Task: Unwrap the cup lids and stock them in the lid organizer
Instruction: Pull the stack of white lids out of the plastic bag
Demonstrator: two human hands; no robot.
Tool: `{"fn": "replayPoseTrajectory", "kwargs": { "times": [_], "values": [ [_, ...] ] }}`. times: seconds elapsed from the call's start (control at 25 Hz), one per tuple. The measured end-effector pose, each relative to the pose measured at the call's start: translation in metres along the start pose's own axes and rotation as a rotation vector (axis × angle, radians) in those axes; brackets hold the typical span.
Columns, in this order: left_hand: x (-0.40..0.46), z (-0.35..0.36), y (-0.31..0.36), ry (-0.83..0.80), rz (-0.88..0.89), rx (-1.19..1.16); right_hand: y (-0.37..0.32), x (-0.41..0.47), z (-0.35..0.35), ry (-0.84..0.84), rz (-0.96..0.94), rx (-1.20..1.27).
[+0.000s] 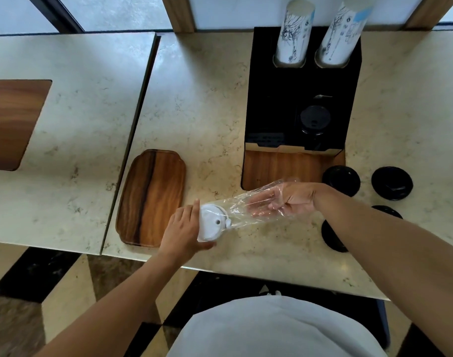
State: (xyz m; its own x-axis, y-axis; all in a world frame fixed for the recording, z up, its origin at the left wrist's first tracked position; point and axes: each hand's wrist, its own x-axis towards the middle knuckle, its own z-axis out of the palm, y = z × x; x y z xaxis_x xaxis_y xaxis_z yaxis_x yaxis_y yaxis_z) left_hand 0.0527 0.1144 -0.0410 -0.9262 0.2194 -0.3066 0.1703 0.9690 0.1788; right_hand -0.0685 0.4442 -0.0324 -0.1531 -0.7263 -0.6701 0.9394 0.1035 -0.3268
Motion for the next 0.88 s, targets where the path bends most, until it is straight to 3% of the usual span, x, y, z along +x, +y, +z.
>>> {"fn": "replayPoseTrajectory", "kwargs": {
  "times": [0.32,0.52,0.6,0.88],
  "values": [
    [0.0,-0.004,0.007,0.023,0.024,-0.248,0.013,0.018,0.018,0.027,-0.053,-0.039],
    [0.002,-0.002,0.009,0.058,0.064,-0.29,0.012,0.019,0.029,0.299,-0.034,-0.196],
    [0.0,-0.002,0.008,0.071,0.085,-0.289,0.012,0.027,0.032,0.267,-0.056,-0.179],
    [0.001,0.004,0.018,0.082,0.112,-0.2,0.014,0.033,0.053,0.304,-0.176,-0.541]
  ]
}}
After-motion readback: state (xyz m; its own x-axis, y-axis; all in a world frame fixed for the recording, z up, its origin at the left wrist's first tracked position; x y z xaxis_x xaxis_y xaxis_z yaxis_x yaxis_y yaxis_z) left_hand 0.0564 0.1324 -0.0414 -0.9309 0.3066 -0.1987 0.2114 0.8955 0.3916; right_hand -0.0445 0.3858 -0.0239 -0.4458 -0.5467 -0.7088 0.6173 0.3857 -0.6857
